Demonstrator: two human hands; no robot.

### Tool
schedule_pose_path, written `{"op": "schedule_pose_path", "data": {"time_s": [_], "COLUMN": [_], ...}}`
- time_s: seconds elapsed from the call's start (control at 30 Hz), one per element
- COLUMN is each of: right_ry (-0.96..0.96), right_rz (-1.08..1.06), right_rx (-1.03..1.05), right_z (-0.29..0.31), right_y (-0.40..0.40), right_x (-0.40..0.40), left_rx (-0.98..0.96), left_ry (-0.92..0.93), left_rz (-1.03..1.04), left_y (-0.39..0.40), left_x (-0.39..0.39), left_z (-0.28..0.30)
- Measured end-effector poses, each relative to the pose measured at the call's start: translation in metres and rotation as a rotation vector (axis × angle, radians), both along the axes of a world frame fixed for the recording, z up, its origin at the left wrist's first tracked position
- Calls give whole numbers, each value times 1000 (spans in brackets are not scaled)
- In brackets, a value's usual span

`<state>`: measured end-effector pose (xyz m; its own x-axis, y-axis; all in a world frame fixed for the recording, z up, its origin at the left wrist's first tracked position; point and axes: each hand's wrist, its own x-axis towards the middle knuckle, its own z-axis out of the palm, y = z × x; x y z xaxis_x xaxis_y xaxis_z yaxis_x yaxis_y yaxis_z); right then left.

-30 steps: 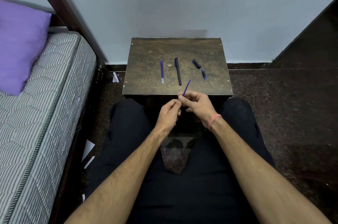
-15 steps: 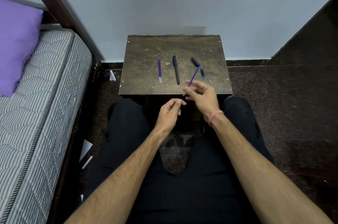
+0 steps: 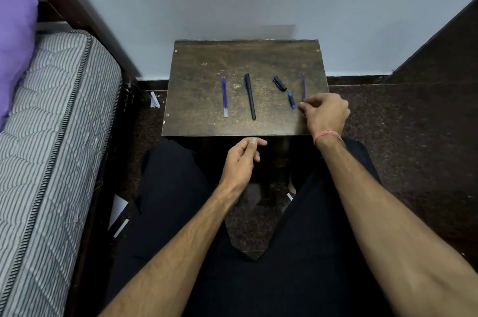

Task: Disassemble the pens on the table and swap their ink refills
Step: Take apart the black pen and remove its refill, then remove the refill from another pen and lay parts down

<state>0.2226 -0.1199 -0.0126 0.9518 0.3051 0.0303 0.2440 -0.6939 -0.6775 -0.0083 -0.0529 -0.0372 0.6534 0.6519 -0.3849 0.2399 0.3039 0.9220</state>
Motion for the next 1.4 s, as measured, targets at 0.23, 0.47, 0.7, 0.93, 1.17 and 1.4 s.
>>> {"op": "schedule_pose_path", "data": {"time_s": [0.23,0.47,0.7,0.93,1.17,1.4], "right_ry": [-67,-76,-100,150,76,-261], "right_rz": [50,75,255,566,584,787], "right_rx": [-102,-54,81,97,80,-221], "right_z": [1,3,7,-8,4,30], "right_y": [2,-4,-9,-5,20,74], "right_x": [-4,-11,-64,-130,-127,-120], "left_rx": [78,15,-40,34,105,66], "left_ry": [-14,-5,8,39,39,36], "left_rz": [12,64,84,121,218,264], "left_y": [10,10,8,9,13,22], "left_x": [-1,-2,-3,-12,-25,-30], "left_z": [-3,2,5,-8,-8,2]}}
